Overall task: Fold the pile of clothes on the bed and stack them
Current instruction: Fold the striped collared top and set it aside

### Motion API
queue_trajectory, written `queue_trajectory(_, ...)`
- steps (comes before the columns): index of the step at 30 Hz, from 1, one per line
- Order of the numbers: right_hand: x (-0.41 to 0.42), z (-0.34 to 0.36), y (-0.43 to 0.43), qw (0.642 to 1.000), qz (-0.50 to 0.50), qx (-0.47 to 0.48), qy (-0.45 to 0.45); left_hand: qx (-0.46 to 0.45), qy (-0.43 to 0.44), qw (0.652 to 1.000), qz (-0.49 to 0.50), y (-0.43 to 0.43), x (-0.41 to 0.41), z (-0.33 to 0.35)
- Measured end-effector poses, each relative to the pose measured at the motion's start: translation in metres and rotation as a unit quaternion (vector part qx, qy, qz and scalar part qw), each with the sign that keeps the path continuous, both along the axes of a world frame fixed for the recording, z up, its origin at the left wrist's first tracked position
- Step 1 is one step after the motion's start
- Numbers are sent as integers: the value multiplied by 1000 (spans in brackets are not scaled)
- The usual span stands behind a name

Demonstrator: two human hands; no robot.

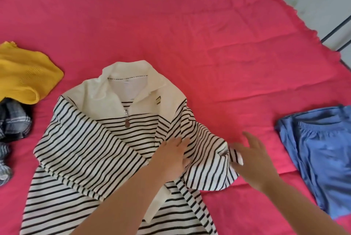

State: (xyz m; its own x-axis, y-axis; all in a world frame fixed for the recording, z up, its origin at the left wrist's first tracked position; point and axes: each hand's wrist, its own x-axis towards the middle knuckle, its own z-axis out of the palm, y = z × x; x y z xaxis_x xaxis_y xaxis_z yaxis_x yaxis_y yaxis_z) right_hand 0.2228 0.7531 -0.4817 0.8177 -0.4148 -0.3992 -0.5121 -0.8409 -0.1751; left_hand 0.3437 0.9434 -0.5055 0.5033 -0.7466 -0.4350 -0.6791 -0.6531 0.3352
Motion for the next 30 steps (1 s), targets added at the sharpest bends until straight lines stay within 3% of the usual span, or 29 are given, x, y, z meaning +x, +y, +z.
queue_trajectory(2, 4, 1, -3, 995, 50, -13, 90, -6, 29, 999, 31, 5, 0, -2)
queue_trajectory(3, 5, 7, -1, 996, 34, -7, 85, -22, 41, 998, 50, 7, 0, 0)
queue_trajectory(9, 23, 69, 5, 979, -170, 22, -112, -157, 147, 955, 204, -1, 5, 41)
queue_trajectory(12, 43, 118, 24, 962, -190, 93, -169, -219, 270, 882, 318, -6, 16, 76)
queue_trajectory(16, 62, 173, 92, 929, -158, 251, -220, -255, 470, 722, 440, 29, 27, 118)
queue_trajectory(18, 65, 179, 141, 921, -111, 302, -218, -266, 509, 677, 460, 59, 35, 127)
queue_trajectory(21, 75, 163, 209, 920, -42, 336, -196, -275, 530, 638, 486, 111, 42, 135)
queue_trajectory(26, 98, 110, 289, 909, 7, 390, -149, -251, 530, 632, 507, 192, 59, 121)
queue_trajectory(30, 96, 78, 315, 890, 100, 427, -129, -196, 461, 706, 500, 232, 71, 90)
